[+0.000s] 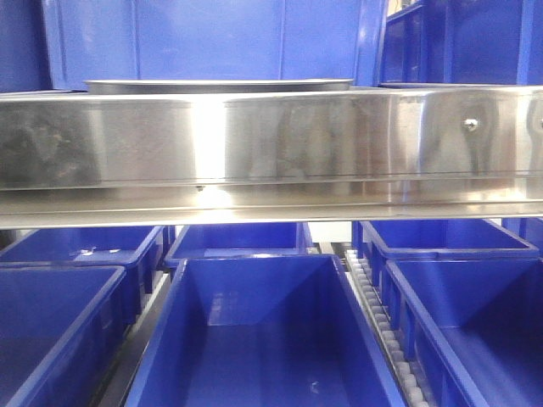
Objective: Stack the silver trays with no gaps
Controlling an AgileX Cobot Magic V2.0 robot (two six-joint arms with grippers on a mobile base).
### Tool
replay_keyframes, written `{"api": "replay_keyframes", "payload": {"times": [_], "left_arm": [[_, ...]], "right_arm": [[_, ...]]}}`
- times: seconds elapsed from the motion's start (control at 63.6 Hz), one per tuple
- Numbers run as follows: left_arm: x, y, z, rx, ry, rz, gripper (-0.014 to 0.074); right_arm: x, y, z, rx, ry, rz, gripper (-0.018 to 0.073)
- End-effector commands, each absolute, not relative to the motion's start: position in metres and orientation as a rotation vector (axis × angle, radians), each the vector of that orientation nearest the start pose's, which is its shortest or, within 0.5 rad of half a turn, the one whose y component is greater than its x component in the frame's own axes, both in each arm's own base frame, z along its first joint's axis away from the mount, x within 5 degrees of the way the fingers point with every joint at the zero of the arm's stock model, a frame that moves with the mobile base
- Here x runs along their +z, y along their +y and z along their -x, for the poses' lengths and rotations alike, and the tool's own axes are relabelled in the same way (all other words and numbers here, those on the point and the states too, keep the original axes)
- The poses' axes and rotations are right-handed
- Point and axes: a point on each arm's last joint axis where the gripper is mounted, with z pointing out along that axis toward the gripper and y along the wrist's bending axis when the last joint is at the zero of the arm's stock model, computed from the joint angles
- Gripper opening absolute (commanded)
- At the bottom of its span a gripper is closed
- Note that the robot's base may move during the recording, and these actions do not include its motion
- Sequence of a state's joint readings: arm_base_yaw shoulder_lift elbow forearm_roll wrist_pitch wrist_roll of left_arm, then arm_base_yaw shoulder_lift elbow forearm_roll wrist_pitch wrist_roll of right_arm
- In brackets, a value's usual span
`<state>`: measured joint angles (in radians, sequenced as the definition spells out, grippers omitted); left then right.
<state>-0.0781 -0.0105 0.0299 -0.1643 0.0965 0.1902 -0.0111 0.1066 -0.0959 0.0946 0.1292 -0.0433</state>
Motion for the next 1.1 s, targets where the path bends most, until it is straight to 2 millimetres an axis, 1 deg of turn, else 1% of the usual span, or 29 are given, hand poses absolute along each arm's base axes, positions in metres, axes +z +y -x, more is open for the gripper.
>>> {"api": "replay_keyframes", "payload": {"times": [0.0, 0.11, 0.173, 0.424, 1.084], "left_arm": [[0.207, -0.004, -0.053, -0.05, 1.462, -0.065, -0.0047], [0.207, -0.004, -0.053, -0.05, 1.462, -0.065, -0.0047], [0.207, -0.004, -0.053, -0.05, 1.462, -0.065, -0.0047], [0.207, -0.004, -0.054, -0.05, 1.464, -0.065, -0.0047], [0.207, -0.004, -0.054, -0.05, 1.464, -0.065, -0.0047]], "right_arm": [[0.228, -0.001, -0.058, 0.02, 1.502, -0.06, 0.0056], [0.204, -0.001, -0.055, 0.037, 1.497, -0.078, 0.0056], [0.199, -0.001, -0.056, 0.052, 1.547, -0.087, 0.0056], [0.202, -0.001, -0.055, 0.05, 1.516, -0.088, 0.0056], [0.201, -0.001, -0.055, 0.051, 1.525, -0.088, 0.0056]]}}
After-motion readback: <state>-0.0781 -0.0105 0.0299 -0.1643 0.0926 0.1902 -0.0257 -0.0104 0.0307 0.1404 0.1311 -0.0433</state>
